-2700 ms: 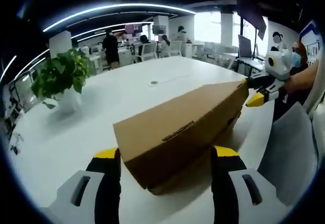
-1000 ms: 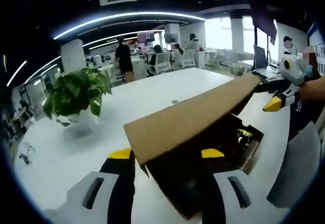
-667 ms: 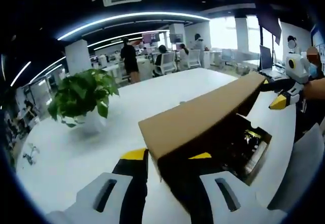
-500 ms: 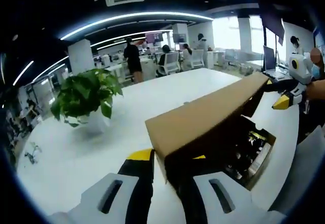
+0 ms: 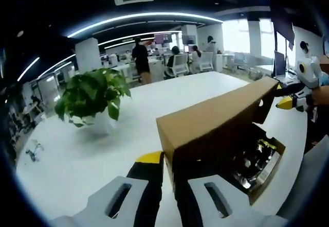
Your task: Operate the shoe box by opening the lid, removing the specified soft item, and placing it in the target area until the item is outside and the box remains undamaged.
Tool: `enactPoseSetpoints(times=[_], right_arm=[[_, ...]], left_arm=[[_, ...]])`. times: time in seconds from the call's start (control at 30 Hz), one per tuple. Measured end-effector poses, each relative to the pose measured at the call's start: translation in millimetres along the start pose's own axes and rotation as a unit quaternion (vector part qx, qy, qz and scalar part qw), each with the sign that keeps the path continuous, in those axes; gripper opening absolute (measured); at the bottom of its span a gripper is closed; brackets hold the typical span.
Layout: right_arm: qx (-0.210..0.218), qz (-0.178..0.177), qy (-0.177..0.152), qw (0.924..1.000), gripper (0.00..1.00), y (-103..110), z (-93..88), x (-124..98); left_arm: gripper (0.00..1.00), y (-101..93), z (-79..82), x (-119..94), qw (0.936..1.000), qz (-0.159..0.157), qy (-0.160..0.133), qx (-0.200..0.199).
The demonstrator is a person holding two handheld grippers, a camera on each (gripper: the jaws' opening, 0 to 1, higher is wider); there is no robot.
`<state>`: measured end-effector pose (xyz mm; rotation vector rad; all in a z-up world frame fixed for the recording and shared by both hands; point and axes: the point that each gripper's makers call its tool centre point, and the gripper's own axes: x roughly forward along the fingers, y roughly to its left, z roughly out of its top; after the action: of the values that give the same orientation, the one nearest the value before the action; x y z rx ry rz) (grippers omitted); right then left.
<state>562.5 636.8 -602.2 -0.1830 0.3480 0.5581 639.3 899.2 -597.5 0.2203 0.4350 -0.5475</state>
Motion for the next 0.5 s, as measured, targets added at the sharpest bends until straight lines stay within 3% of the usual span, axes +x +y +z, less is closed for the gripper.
enactPoseSetpoints(times=[0.5], right_arm=[[0.008, -0.026, 0.044, 0.9987, 0.2, -17.6, -55.6, 10.3]], left_arm=[[0.02, 6.2, 6.1, 12.0, 1.0, 0.005, 0.002, 0.001]])
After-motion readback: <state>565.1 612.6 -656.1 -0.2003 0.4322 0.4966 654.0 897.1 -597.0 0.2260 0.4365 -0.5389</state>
